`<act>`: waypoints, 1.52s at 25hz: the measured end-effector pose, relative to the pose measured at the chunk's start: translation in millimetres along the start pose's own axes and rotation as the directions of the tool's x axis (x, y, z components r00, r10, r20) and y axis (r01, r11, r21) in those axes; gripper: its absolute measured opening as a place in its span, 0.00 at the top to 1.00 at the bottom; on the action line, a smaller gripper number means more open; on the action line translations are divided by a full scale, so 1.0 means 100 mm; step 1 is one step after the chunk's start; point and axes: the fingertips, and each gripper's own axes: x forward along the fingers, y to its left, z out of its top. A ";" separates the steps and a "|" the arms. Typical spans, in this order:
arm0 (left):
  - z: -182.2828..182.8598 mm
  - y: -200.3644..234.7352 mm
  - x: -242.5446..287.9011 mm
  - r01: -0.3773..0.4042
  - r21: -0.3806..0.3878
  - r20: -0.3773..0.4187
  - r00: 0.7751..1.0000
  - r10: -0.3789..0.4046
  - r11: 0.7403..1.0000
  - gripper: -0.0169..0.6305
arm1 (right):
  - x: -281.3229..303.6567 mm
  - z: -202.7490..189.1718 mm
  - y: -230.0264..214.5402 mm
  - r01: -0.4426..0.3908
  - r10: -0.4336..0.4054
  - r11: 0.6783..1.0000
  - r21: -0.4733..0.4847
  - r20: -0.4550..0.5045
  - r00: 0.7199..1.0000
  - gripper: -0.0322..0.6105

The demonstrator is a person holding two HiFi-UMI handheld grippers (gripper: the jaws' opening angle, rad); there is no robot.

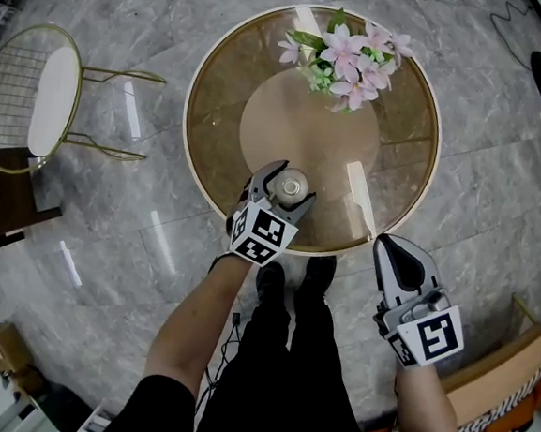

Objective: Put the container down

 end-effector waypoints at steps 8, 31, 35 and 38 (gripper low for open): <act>0.35 -0.01 -1.08 0.019 -0.110 0.003 1.000 -0.018 0.994 0.44 | -0.37 0.73 0.57 0.018 -0.018 1.000 0.023 0.017 1.000 0.93; 2.94 -0.54 -4.60 0.055 -0.161 0.383 0.924 0.011 0.985 0.92 | -1.96 2.83 2.00 -0.010 0.042 0.991 -0.131 0.243 0.969 0.93; 3.15 -0.92 -4.87 -0.030 -0.144 0.363 0.928 0.081 0.989 0.95 | -2.35 2.89 1.96 -0.072 0.114 0.984 -0.165 0.264 0.958 0.93; 3.29 -1.15 -4.96 -0.125 -0.205 0.378 0.905 0.197 0.971 0.95 | -2.72 2.91 1.83 -0.101 0.148 0.979 -0.178 0.276 0.950 0.93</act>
